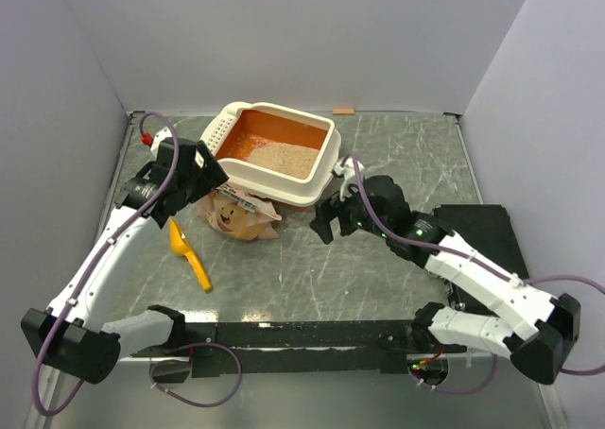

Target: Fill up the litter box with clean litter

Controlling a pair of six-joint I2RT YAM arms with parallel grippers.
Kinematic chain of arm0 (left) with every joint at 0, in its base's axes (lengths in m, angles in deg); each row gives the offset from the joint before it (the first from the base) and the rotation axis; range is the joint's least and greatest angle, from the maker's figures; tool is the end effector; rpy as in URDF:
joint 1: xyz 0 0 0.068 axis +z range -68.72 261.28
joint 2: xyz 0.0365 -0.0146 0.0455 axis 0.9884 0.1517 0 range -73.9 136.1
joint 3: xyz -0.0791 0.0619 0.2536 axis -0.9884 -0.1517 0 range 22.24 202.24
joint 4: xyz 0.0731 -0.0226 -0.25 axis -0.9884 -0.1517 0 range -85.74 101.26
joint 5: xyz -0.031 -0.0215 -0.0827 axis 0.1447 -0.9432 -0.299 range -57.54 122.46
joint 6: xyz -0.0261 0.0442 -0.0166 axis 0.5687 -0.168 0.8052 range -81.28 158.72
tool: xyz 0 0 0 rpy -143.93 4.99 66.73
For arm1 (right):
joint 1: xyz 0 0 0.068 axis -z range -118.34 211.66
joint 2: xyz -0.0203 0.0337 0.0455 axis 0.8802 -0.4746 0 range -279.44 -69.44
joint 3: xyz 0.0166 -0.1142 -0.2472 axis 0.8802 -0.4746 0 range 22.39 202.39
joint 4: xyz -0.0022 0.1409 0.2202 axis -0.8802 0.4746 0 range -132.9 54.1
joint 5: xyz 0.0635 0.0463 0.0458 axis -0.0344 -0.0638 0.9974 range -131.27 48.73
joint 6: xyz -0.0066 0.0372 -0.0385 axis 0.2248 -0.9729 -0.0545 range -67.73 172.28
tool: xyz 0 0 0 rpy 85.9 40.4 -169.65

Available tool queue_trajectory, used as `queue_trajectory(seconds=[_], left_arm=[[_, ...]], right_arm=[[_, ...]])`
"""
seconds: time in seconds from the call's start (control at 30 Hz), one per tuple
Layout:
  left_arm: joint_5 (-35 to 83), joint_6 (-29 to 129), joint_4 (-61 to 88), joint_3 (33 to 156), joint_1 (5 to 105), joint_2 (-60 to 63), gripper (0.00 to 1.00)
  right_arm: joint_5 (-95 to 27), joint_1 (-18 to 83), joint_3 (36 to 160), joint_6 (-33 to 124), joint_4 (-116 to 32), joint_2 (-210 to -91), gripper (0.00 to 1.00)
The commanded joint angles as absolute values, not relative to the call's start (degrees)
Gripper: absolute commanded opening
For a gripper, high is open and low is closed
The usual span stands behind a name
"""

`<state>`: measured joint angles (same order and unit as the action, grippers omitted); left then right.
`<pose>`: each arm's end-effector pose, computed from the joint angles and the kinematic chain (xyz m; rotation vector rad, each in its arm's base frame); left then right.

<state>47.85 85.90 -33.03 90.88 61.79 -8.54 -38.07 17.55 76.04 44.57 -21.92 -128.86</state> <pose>0.2227 -0.0687 0.3563 -0.6792 2.1710 -0.3120 0.1661 0.1637 0.3265 -0.6885 1.9779 0.6161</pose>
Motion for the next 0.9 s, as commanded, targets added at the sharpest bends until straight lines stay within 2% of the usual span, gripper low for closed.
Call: queue_trajectory(seconds=[0.0,0.2,0.4,0.7,0.87], left_arm=[[47.58,90.32,-34.71,94.05,63.52,-8.24,0.97],[43.00,76.97,-24.79,86.24,63.79,-15.44,0.97],[43.00,72.39,-18.55,77.55,63.87,-23.09,0.97],[54.06,71.68,-17.57,72.69,63.96,-32.05,0.97],[60.14,72.91,-17.83,70.50,64.05,-39.52,0.97]], right_arm=[[-31.16,15.44,84.16,48.49,-27.43,-136.13,1.00],[-37.21,8.06,99.62,60.78,-22.69,-151.34,0.98],[-42.75,3.40,105.53,69.32,-24.52,-160.75,0.97],[-46.63,1.02,109.04,73.72,-28.39,-170.85,0.93],[-50.40,0.49,109.93,73.98,-30.59,-173.68,0.85]])
